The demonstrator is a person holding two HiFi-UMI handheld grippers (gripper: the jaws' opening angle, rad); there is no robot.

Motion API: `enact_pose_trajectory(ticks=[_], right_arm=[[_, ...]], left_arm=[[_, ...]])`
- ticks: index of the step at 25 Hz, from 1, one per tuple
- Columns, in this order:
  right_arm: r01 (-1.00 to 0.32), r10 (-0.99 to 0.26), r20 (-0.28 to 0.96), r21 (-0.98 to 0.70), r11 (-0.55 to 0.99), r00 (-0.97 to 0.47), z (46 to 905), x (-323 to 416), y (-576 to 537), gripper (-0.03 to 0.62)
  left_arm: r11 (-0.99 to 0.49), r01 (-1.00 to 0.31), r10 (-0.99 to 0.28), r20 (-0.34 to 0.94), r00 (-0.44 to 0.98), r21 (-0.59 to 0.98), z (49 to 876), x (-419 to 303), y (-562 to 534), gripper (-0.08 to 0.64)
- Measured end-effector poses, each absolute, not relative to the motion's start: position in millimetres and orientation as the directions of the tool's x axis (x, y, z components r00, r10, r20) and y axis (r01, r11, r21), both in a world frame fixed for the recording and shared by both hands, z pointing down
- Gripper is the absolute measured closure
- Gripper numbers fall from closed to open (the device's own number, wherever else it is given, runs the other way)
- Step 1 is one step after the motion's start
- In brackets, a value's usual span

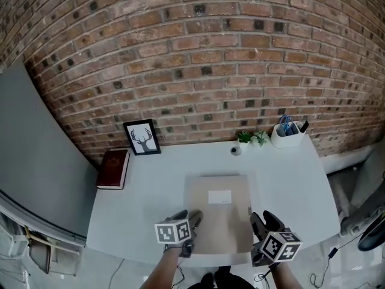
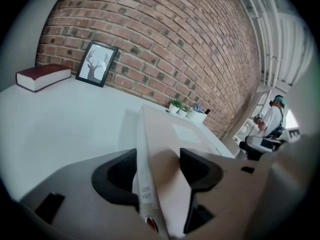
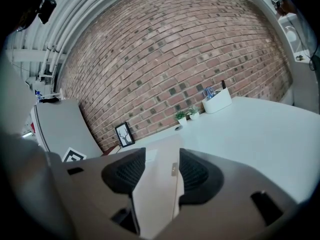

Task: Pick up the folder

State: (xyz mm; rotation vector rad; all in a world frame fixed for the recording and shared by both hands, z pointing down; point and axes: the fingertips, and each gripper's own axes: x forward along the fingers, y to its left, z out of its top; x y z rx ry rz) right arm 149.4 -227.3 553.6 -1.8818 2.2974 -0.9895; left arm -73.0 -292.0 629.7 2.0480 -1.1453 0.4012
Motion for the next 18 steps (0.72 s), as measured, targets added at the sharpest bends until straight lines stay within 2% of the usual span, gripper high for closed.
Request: enact_pose_trajectory(ticks=[5,14,18], right_arm=[[-0.881,-0.872,0.397,-0.466,0.078,-0.287,564,146,-231,0.396],[-0.905,-0.829,0.475,-0.416,0.085,-0.296,590,145,-248,0.394],[-0.909,-0.806,0.504,-0.405,0.095,-0.309,598,145,-265,0.37]], left_arm=[[-0.301,-0.808,-0.576,0.579,0.577,0.507,635,-74,-291,0.31],[-0.306,-0.804,-0.562,0.585,0.585,0.51,637,-71,-292,0.327],[-0.308,-0.802,-0.564,0.581,0.587,0.511,636,-72,-294,0.328]])
